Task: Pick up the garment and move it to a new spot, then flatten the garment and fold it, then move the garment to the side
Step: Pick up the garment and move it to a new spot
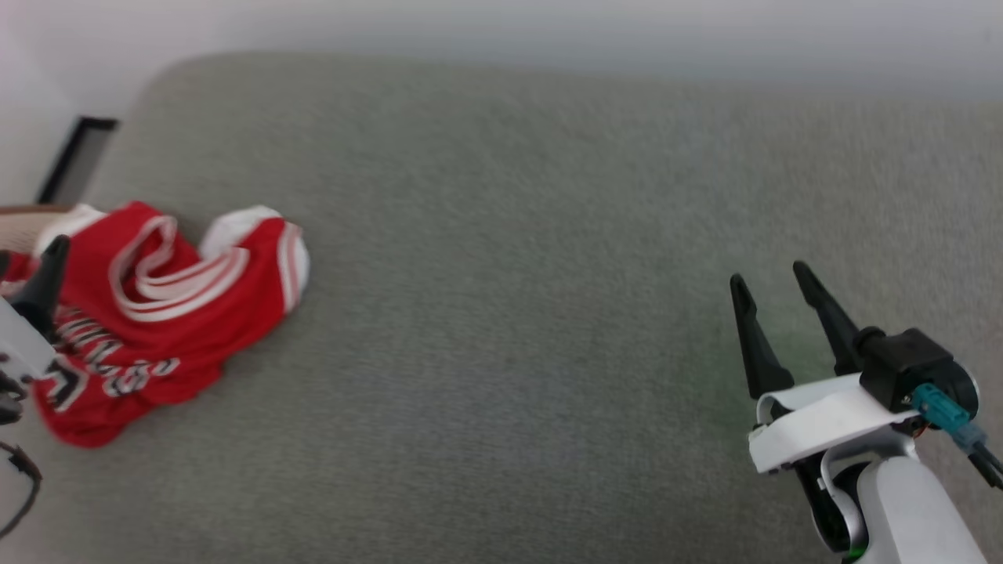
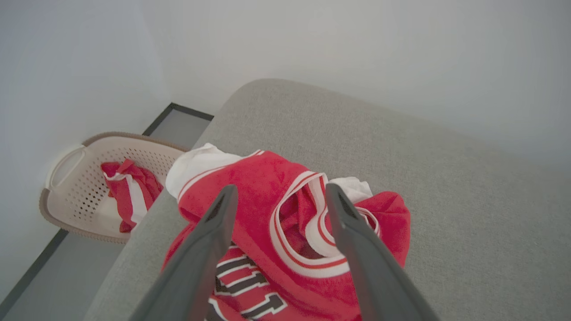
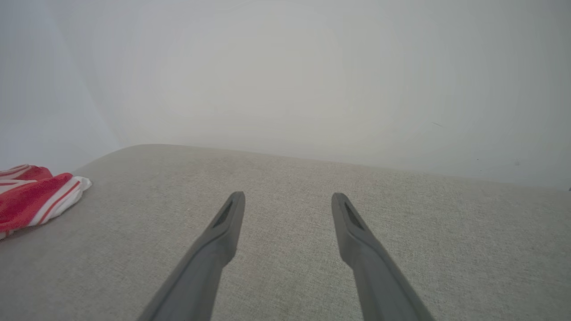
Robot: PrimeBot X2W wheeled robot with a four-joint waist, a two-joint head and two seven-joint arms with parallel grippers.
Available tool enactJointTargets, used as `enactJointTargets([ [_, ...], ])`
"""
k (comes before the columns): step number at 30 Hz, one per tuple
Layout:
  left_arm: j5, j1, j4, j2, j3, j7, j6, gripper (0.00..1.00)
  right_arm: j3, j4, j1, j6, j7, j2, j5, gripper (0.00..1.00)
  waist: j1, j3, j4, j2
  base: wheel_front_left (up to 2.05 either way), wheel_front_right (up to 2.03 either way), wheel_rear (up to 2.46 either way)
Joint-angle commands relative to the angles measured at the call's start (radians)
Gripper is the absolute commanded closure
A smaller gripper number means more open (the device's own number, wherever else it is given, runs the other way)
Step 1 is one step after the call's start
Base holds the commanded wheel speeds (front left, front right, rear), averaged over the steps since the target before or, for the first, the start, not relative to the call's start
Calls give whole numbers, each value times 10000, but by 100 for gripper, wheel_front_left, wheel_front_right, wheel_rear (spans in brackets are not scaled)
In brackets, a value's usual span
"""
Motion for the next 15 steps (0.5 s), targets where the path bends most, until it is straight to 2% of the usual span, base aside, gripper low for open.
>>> enactJointTargets([
  [1, -116, -183, 165, 2, -61, 77, -23, 0, -28, -73, -138, -14, 34, 6, -84, 0, 0, 1032, -797, 0, 0, 0, 0],
  [6, -551, -1165, 1883, 378, -552, 1089, -22, 0, -96, -498, -345, -14, 214, 43, -296, 0, 0, 1669, -1027, 0, 0, 0, 0],
  [15, -621, -2658, 4290, 207, -1711, 2057, -23, 0, -154, -1147, -501, -14, 515, 59, -433, 0, 0, 2360, -1218, 0, 0, 0, 0],
])
